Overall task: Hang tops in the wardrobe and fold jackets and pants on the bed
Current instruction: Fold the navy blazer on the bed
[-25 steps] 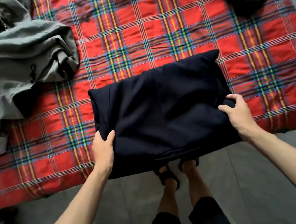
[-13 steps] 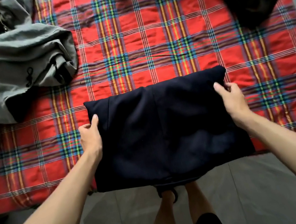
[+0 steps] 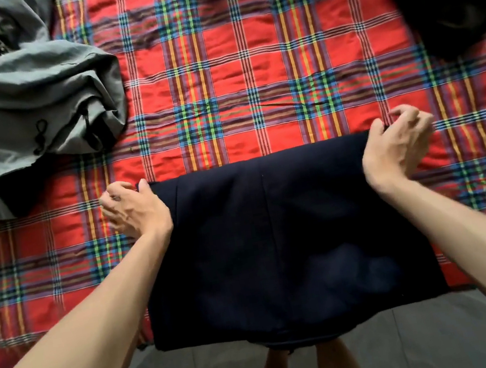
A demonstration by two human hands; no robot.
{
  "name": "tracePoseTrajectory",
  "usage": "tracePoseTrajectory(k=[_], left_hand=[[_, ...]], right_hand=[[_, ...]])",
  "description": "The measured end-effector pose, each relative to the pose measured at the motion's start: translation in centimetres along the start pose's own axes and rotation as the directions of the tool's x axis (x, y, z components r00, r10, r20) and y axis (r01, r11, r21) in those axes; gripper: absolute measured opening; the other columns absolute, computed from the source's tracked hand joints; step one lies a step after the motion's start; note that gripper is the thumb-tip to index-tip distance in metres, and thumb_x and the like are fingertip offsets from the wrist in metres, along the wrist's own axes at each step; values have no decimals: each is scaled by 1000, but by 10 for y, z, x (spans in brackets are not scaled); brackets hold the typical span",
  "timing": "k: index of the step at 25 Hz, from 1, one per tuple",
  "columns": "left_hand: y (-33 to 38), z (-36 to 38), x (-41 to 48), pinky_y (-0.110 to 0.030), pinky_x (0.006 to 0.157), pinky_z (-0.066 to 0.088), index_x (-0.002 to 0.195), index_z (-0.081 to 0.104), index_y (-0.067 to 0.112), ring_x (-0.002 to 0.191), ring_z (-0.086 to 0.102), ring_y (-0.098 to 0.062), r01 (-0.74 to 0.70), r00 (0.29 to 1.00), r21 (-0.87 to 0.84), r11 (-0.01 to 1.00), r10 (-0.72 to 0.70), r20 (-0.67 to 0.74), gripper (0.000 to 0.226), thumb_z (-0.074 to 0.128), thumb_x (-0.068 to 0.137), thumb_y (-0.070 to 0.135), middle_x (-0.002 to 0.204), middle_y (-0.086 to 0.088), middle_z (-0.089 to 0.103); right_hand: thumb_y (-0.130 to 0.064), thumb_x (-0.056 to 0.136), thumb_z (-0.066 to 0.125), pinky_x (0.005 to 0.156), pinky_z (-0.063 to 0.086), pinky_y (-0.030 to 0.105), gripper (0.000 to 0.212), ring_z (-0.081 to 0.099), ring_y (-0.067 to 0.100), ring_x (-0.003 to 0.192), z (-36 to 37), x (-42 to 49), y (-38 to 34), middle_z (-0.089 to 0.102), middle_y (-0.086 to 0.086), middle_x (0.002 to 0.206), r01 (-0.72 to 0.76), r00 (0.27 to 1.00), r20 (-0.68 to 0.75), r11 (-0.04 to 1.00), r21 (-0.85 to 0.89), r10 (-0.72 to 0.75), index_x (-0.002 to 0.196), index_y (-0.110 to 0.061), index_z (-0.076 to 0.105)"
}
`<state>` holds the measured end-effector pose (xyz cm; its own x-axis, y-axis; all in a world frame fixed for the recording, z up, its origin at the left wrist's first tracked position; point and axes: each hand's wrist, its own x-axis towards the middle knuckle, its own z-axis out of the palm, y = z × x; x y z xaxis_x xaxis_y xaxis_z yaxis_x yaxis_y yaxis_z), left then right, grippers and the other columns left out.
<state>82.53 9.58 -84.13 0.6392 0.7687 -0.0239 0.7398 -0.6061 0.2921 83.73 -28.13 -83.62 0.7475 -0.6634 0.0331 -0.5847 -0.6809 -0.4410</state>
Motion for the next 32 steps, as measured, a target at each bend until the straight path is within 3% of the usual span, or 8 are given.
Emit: tracePoseTrajectory(k=[3, 6, 16, 18, 22, 26, 29, 32], left_hand=[[17, 2, -53, -46, 115, 20, 137, 48, 5, 138, 36, -35, -661, 749, -78, 746, 662, -26, 55, 49, 95, 40, 146, -18, 42], [1, 24, -102, -51, 119, 16, 151, 32, 17, 146, 26, -34, -919, 389, 57, 390, 870, 303, 66, 35, 97, 54, 158, -12, 30], [-41, 7, -38, -57, 119, 13, 155, 17, 8, 149, 6, -39, -663, 733, 289, 691, 522, 435, 82, 17, 95, 64, 159, -28, 12], [-34, -4, -60, -55, 121, 8, 153, 21, 3, 148, 8, -45, -738, 669, 230, 635, 643, 372, 79, 27, 98, 60, 157, -33, 12], [-78, -6, -155, -57, 119, 14, 154, 26, 13, 148, 9, -44, -930, 358, 116, 349, 784, 508, 80, 34, 92, 62, 159, -29, 11], [-132, -5, -137, -54, 120, 15, 154, 26, 18, 149, 9, -41, -923, 384, 222, 314, 730, 565, 78, 27, 91, 64, 160, -27, 10], [-151, -20, -127, -56, 117, 12, 153, 26, 13, 148, 13, -42, -850, 522, 249, 465, 677, 518, 79, 32, 91, 62, 159, -27, 16], [-156, -42, -124, -60, 109, 28, 149, 27, 2, 138, 31, -48, -477, 836, 165, 863, 388, 388, 85, 48, 92, 60, 149, -32, 31]], right_hand=[[-34, 92, 53, 115, 25, 46, 51, 41, 32, 133, 13, -73, -33, 48, 14, 139, 663, 736, 106, 744, 86, -668, 136, -9, 52], [-45, 92, 52, 119, 16, 48, 65, 32, 31, 143, 36, -117, -25, 37, 15, 154, 879, 436, 427, 477, -14, -792, 148, -14, 41], [-54, 95, 25, 119, 15, 54, 74, 16, 36, 148, -16, -39, 79, 21, 23, 159, 436, 873, 381, 837, -331, -304, 153, -7, 25], [-47, 94, 34, 120, 12, 53, 72, 17, 38, 148, -23, -70, 63, 20, 24, 159, 509, 845, 326, 823, -250, -424, 152, -4, 28], [-49, 92, 38, 120, 15, 50, 70, 18, 33, 149, -12, -168, 55, 21, 16, 160, 821, 524, 525, 562, -100, -671, 153, -15, 32], [-49, 93, 38, 120, 17, 49, 67, 18, 29, 149, -17, -160, 95, 21, 9, 162, 839, 519, 586, 503, -208, -623, 154, -21, 30], [-48, 91, 40, 119, 15, 50, 67, 21, 34, 147, -39, -153, 115, 26, 12, 159, 743, 651, 519, 604, -287, -554, 152, -20, 33], [-48, 94, 50, 113, 26, 50, 66, 32, 42, 136, -64, -144, 119, 34, 21, 149, 348, 896, 369, 905, -244, -245, 149, -14, 35]])
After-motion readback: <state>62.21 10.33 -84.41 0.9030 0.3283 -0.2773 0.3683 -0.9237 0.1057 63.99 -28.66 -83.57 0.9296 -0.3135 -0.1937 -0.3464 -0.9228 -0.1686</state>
